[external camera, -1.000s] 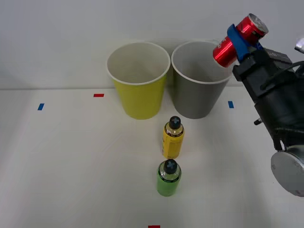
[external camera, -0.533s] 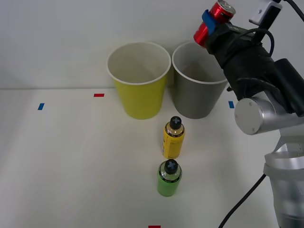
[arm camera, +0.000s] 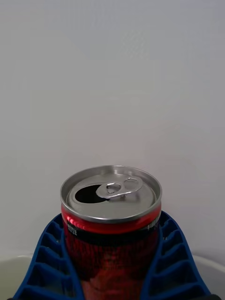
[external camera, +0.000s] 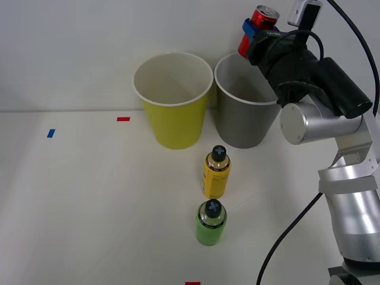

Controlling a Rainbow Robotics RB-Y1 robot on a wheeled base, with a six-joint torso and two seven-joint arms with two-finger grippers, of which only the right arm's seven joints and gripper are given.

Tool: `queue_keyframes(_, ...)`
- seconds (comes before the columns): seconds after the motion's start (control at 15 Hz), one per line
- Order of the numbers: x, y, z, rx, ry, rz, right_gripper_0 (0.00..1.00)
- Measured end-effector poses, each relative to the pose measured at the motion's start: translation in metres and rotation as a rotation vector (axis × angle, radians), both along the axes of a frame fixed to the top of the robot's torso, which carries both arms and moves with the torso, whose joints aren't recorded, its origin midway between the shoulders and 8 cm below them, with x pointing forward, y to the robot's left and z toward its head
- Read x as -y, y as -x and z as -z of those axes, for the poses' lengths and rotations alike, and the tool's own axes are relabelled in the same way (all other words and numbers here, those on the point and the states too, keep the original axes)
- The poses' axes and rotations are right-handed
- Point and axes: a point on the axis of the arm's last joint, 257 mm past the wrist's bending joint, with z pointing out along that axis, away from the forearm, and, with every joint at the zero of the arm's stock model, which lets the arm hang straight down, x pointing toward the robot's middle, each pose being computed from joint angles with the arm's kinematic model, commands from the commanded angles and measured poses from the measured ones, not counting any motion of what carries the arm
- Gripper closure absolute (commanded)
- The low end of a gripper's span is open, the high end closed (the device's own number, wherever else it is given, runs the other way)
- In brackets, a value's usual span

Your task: Put cans in the gray bin, plastic bottles in the light green bin

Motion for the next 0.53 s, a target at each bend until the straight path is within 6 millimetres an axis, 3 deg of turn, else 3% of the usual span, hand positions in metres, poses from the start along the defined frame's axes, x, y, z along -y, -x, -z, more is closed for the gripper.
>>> queue_keyframes(0.47,0.006,-0.0019,0.0034,-0.001,0.059,0.023,0.83)
queue_keyframes(0.53,0.0064,-0.002,0.0036,-0.001,0.061,0.024,0.65)
